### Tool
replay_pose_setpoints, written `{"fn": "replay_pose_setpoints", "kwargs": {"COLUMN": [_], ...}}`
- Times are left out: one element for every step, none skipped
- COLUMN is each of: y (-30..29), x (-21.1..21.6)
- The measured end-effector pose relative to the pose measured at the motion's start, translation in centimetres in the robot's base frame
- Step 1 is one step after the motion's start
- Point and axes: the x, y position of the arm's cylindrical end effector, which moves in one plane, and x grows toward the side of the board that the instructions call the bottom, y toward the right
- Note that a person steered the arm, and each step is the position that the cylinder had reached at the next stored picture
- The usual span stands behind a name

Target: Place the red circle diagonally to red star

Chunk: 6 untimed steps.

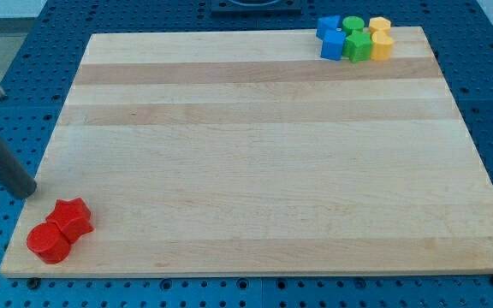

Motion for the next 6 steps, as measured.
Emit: {"fn": "replay_pose_setpoints", "kwargs": {"y": [0.0, 0.0, 0.4, 2.6, 4.2, 4.7], "x": [0.4, 7.7, 9.4, 9.5, 9.5, 9.5]}}
